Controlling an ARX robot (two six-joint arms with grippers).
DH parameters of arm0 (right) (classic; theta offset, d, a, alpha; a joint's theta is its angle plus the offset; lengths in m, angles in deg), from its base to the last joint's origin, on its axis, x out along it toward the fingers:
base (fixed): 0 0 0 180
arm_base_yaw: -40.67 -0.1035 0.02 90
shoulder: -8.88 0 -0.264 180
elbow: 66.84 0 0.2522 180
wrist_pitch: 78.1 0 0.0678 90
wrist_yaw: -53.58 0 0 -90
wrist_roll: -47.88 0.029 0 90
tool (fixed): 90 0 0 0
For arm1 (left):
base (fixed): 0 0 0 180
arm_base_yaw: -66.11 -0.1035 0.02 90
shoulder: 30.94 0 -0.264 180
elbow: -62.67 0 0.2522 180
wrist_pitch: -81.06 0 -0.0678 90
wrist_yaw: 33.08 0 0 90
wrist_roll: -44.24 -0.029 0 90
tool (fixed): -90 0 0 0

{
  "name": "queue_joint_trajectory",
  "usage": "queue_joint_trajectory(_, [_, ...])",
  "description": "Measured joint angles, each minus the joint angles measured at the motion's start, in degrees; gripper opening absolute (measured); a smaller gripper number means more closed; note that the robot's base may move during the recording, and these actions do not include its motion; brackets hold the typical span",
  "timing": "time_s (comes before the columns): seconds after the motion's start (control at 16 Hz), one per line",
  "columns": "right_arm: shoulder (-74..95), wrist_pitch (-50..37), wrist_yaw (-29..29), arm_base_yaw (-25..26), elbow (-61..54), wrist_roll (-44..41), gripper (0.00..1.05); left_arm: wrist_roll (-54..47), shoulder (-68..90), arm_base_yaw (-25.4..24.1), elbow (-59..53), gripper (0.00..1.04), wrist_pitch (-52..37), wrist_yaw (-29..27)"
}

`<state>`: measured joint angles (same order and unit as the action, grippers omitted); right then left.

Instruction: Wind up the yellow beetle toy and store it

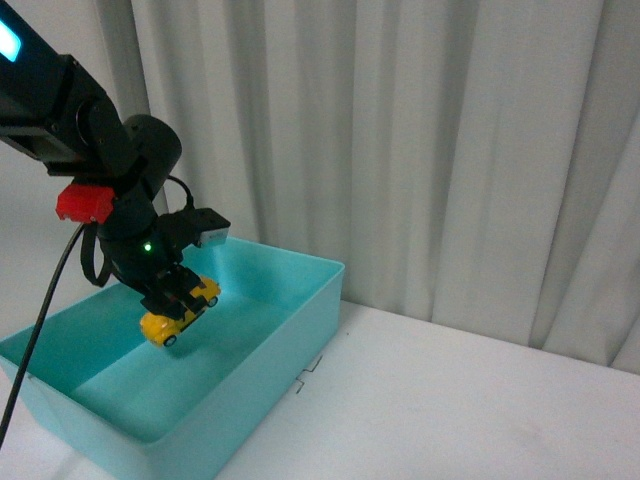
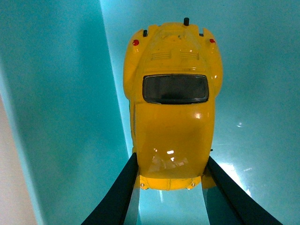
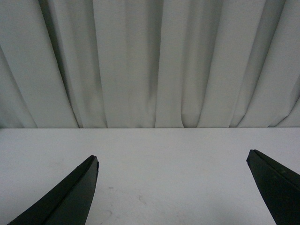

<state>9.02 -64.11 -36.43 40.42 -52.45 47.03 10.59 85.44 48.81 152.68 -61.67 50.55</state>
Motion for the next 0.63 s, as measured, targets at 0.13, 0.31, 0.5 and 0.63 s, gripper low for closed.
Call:
queue_joint_trajectory(0.13, [0.0, 0.0, 0.0, 0.0, 0.0, 0.0, 0.98, 0.0, 1.1, 0.2, -1.3, 0.32, -1.4, -0.1])
queue_joint_trajectory(0.31, [0.0, 0.0, 0.0, 0.0, 0.0, 0.0, 0.98, -0.3, 2.2, 0.8, -3.2, 0.32, -2.7, -0.5])
queue_joint_trajectory(0.5, [0.0, 0.0, 0.0, 0.0, 0.0, 0.0, 0.98, -0.7, 2.4, 1.9, -3.5, 0.50, -2.2, 0.4])
queue_joint_trajectory(0.63, [0.0, 0.0, 0.0, 0.0, 0.0, 0.0, 0.98, -0.7, 2.4, 2.2, -3.5, 0.70, -2.1, 0.6])
